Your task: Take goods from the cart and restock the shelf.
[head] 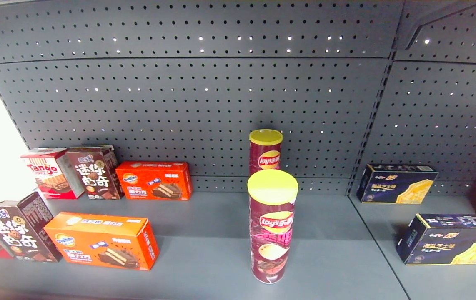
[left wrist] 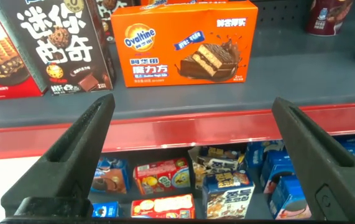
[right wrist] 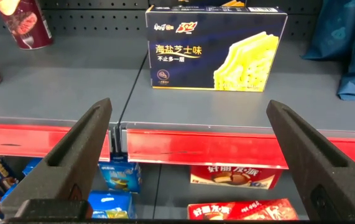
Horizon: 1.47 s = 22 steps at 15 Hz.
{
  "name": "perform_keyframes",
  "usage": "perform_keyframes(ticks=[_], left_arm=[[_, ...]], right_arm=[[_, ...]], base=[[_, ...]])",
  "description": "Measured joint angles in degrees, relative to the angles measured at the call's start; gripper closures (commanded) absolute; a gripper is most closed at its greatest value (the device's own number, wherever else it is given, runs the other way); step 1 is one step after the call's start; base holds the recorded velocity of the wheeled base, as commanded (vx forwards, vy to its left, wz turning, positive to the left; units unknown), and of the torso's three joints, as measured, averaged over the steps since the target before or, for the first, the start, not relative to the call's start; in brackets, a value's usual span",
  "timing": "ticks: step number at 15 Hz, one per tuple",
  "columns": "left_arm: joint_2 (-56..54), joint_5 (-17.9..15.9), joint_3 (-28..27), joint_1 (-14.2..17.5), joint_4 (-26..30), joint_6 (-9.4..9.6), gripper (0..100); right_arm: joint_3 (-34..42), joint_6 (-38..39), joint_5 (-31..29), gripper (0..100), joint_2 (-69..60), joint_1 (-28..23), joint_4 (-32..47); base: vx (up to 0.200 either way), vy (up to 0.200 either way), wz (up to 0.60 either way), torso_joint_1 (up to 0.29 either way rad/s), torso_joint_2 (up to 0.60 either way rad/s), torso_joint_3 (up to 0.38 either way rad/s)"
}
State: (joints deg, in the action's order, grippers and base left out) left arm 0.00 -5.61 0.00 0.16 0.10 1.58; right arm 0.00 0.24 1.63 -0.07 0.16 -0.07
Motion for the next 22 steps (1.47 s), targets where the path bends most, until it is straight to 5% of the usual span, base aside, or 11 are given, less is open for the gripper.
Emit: perform_keyframes(ticks=[22], left_arm=[[0.0, 0.17, 0.0, 0.0, 0.0, -0.22, 0]], right_arm=[[0.0, 0.07, 0.46, 0, 0.0, 0.0, 0.0]], base=[[0.0, 0.0, -0.05, 0.0, 0.0, 0.0]])
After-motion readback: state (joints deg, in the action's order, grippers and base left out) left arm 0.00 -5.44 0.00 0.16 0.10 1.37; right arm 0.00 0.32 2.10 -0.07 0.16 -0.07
